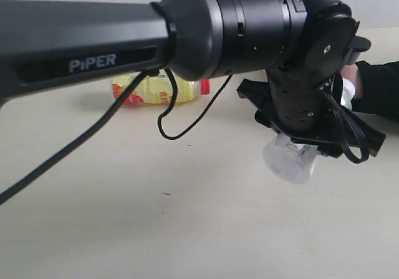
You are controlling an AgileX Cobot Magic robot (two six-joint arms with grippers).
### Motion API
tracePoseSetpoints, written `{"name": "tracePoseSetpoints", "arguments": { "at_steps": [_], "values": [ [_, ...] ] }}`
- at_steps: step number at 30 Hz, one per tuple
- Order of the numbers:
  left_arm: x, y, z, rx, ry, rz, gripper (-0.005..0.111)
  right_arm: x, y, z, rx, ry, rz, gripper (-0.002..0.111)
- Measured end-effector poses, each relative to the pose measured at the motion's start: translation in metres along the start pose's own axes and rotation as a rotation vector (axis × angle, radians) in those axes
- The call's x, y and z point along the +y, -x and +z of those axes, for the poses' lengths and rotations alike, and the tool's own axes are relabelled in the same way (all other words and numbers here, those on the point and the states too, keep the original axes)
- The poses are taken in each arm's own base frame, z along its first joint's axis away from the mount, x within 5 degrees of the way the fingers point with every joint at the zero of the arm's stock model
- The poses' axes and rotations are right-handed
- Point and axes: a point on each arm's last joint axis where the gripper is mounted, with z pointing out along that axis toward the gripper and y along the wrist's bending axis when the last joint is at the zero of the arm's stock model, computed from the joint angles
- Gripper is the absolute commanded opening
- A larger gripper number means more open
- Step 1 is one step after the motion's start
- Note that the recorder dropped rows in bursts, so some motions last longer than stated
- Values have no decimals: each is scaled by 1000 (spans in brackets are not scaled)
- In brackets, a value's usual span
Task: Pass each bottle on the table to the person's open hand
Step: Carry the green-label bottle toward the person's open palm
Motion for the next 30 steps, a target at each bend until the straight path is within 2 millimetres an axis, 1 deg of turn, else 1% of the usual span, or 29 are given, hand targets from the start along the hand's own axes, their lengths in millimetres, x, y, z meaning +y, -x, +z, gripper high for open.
{"name": "tracePoseSetpoints", "arguments": {
  "at_steps": [4, 7, 12, 15, 18, 22, 26, 30],
  "values": [
    [-2, 8, -17, -80, -34, -10, 2, 0, 0, 0, 0, 0, 0, 0],
    [-5, 15, -25, -155, -70, -35, 2, 0, 0, 0, 0, 0, 0, 0],
    [-10, 27, -30, -284, -142, -104, 2, 0, 0, 0, 0, 0, 0, 0],
    [-10, 34, -32, -350, -190, -175, 2, 0, 0, 0, 0, 0, 0, 0],
    [-2, 42, -34, -395, -225, -294, 2, 0, 0, 0, 0, 0, 0, 0],
    [20, 53, -35, -432, -247, -445, 2, 0, 0, 0, 0, 0, 0, 0],
    [36, 60, -36, -468, -262, -527, 2, 0, 0, 0, 0, 0, 0, 0],
    [39, 65, -36, -510, -296, -568, 2, 0, 0, 0, 0, 0, 0, 0]
  ]
}}
